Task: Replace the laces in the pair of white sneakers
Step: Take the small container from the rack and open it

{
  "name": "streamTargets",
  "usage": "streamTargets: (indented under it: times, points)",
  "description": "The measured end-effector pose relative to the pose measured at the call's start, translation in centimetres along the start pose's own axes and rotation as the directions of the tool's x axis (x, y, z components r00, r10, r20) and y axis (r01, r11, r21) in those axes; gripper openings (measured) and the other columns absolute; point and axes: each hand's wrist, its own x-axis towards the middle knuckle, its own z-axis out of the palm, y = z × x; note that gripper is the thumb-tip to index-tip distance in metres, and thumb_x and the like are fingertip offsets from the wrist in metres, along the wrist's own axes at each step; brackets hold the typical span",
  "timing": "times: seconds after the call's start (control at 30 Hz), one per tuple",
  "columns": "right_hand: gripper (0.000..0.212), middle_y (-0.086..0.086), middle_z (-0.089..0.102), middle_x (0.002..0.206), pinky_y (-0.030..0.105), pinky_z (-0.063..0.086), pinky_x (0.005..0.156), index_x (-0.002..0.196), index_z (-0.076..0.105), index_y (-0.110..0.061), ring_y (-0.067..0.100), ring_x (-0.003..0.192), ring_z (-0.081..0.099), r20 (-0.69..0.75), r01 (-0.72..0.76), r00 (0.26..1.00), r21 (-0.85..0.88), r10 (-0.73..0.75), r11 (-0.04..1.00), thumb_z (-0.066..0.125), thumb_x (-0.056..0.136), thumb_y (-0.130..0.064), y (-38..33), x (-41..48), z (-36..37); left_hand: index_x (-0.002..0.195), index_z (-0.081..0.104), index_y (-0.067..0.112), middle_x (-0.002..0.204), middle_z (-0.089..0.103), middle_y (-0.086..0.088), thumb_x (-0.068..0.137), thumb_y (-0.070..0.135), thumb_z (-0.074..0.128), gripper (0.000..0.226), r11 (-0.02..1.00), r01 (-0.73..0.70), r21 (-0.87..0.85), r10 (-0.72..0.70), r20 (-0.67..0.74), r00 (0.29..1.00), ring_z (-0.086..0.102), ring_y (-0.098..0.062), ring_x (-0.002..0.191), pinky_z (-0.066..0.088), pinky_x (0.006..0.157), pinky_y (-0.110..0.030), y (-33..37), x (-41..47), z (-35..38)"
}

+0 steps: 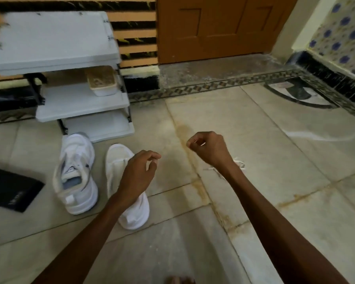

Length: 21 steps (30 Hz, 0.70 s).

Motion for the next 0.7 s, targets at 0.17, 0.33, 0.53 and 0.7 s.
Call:
streamTargets:
  times: [0.17, 0.33, 0.53, 0.7]
  points:
    - [0.006, -0.015, 0.07, 0.083, 0.003, 0.039, 0.065, 0.086, 0.076, -0.022, -0.003, 0.07, 0.061, 0.207, 0.185, 0.949, 0.246, -0.238, 0.951, 0.071, 0.086, -0.023, -5.7, -3.3, 8.5, 0.107, 0.066, 0.009, 0.109, 0.066, -0.003, 0.088, -0.001, 0.056, 0.024, 0.993, 0.101, 0.067, -0.084, -0.223, 0.971, 0.059, -0.018, 0.104, 0.043, 0.096, -0.027, -2.0, -1.7, -5.8]
    - [0.056, -0.005, 0.057, 0.129, 0.021, 0.04, 0.099, 0.124, 0.063, -0.027, 0.015, 0.117, 0.053, 0.232, 0.222, 0.939, 0.158, -0.255, 0.962, 0.079, 0.074, -0.045, -7.8, -6.3, 15.3, 0.112, 0.066, 0.012, 0.126, 0.057, -0.01, 0.083, 0.01, 0.062, 0.029, 0.894, 0.333, 0.3, -0.197, -0.404, 0.893, 0.046, -0.03, 0.123, 0.035, 0.107, -0.042, -4.8, -4.8, -9.7]
    - [0.106, 0.004, 0.014, 0.162, 0.044, 0.032, 0.112, 0.151, 0.026, -0.028, 0.03, 0.144, 0.022, 0.34, 0.289, 0.911, -0.118, -0.235, 0.95, 0.082, 0.064, -0.046, -8.2, -7.8, 18.9, 0.141, 0.046, 0.03, 0.157, 0.021, -0.006, 0.079, 0.028, 0.072, 0.068, 0.843, 0.437, 0.313, -0.343, -0.312, 0.886, 0.024, -0.03, 0.14, 0.037, 0.107, -0.045, -8.5, -6.3, -11.9]
    - [0.089, 0.009, 0.033, 0.155, 0.04, 0.032, 0.11, 0.143, 0.045, -0.028, 0.029, 0.137, 0.035, 0.209, 0.263, 0.944, -0.01, -0.255, 0.965, 0.084, 0.063, -0.039, -9.0, -6.9, 19.0, 0.142, 0.043, 0.03, 0.158, 0.018, -0.004, 0.077, 0.025, 0.073, 0.072, 0.878, 0.416, 0.235, -0.352, -0.27, 0.896, 0.023, -0.03, 0.14, 0.037, 0.105, -0.043, -9.5, -5.5, -11.6]
